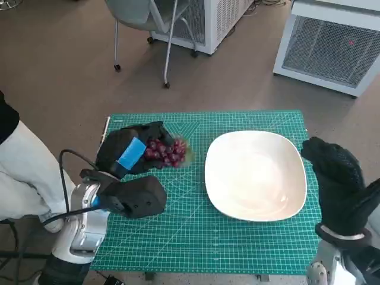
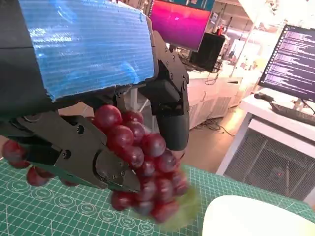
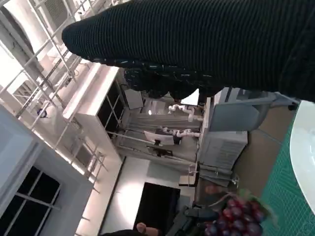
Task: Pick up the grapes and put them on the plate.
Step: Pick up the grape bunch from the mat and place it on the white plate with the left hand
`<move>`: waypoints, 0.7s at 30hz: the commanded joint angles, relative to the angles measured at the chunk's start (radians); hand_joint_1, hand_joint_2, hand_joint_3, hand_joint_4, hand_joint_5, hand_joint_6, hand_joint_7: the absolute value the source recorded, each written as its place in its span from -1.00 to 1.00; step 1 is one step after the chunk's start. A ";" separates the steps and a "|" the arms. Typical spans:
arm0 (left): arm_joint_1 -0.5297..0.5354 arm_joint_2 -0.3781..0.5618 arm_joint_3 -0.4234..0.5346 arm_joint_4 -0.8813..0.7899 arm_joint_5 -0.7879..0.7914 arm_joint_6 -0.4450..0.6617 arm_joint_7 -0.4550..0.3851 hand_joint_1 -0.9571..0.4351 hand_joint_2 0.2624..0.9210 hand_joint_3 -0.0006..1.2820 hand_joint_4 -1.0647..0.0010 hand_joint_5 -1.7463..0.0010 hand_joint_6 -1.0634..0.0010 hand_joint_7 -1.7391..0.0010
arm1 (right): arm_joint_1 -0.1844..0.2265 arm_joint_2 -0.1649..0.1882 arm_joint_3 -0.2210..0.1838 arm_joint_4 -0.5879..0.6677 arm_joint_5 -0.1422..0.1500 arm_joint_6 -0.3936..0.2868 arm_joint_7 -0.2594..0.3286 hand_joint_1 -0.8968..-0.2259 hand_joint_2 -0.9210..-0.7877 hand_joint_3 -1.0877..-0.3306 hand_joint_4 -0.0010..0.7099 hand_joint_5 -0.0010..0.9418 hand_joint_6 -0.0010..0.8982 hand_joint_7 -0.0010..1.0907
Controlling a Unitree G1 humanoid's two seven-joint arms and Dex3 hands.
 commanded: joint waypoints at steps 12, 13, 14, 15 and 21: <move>-0.169 -0.127 -0.101 -0.058 0.000 -0.061 -0.026 0.38 0.97 -0.98 -0.53 -0.19 -0.26 -0.29 | 0.012 0.002 -0.002 0.012 -0.005 0.012 -0.008 0.48 -1.00 0.35 0.40 -0.24 -0.44 0.53; -0.186 -0.137 -0.110 -0.057 0.002 -0.069 -0.028 0.38 0.97 -0.98 -0.53 -0.19 -0.26 -0.29 | 0.013 0.003 -0.001 0.011 -0.006 0.012 -0.009 0.48 -1.00 0.35 0.40 -0.24 -0.44 0.53; -0.202 -0.146 -0.119 -0.055 0.004 -0.076 -0.029 0.38 0.97 -0.98 -0.53 -0.19 -0.27 -0.29 | 0.014 0.003 -0.001 0.009 -0.007 0.012 -0.009 0.48 -1.00 0.35 0.40 -0.24 -0.44 0.53; -0.220 -0.155 -0.129 -0.051 0.008 -0.085 -0.030 0.38 0.97 -0.98 -0.53 -0.19 -0.27 -0.28 | 0.016 0.003 0.000 0.007 -0.007 0.012 -0.009 0.48 -1.00 0.35 0.40 -0.24 -0.44 0.53; -0.295 -0.188 -0.159 -0.025 0.012 -0.129 -0.035 0.38 0.94 -0.97 -0.50 -0.30 -0.36 -0.13 | 0.030 0.000 -0.002 -0.005 -0.005 0.010 -0.008 0.48 -1.00 0.35 0.40 -0.24 -0.44 0.54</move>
